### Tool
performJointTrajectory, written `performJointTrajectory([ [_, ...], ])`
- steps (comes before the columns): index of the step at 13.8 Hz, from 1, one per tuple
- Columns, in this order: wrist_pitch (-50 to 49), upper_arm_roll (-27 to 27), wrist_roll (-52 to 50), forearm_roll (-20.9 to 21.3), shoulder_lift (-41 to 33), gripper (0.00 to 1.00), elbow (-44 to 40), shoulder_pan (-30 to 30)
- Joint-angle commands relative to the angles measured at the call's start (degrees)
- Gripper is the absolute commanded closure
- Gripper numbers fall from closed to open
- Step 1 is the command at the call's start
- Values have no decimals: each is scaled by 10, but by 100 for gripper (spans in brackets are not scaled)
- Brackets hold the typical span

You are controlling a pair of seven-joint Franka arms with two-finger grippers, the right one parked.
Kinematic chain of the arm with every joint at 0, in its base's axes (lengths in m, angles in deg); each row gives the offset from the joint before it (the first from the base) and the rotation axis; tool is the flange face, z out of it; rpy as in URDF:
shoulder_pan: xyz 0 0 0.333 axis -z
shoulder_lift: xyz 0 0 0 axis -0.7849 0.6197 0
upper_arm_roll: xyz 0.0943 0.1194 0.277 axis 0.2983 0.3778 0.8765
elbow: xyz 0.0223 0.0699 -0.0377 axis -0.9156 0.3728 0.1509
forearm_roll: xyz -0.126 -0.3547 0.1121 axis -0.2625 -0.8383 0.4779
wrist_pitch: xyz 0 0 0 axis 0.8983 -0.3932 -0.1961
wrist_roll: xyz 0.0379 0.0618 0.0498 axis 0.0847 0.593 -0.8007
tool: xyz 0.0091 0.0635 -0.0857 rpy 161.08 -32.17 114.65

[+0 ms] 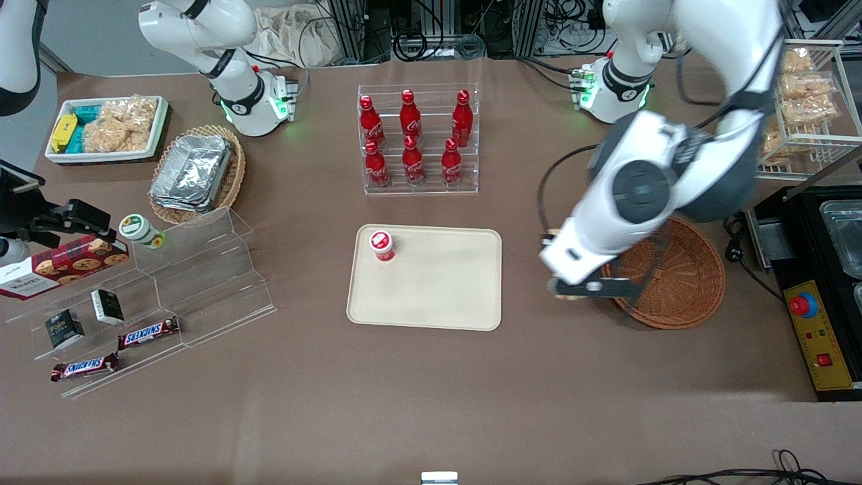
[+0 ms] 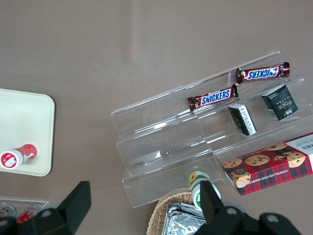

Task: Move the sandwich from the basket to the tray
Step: 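Lift the sandwich and carry it with the left gripper toward the cream tray, then lower the sandwich onto the tray and open the left gripper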

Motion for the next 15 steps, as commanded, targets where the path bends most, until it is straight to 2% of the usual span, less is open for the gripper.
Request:
performJointTrajectory([
  [1, 14, 4, -24, 12, 136, 100, -126, 53],
  [3, 89, 7, -58, 17, 180, 100, -124, 84],
  [6, 132, 6, -69, 57, 218, 100, -108, 98],
  [9, 162, 6, -71, 56, 231, 100, -88, 99],
  [11, 166, 6, -85, 51, 232, 74, -82, 99],
  [12, 166, 6, -89, 51, 233, 45, -81, 99],
  [13, 165, 6, -88, 56, 233, 2, -79, 97],
  [15, 159, 6, -88, 56, 226, 0, -75, 96],
])
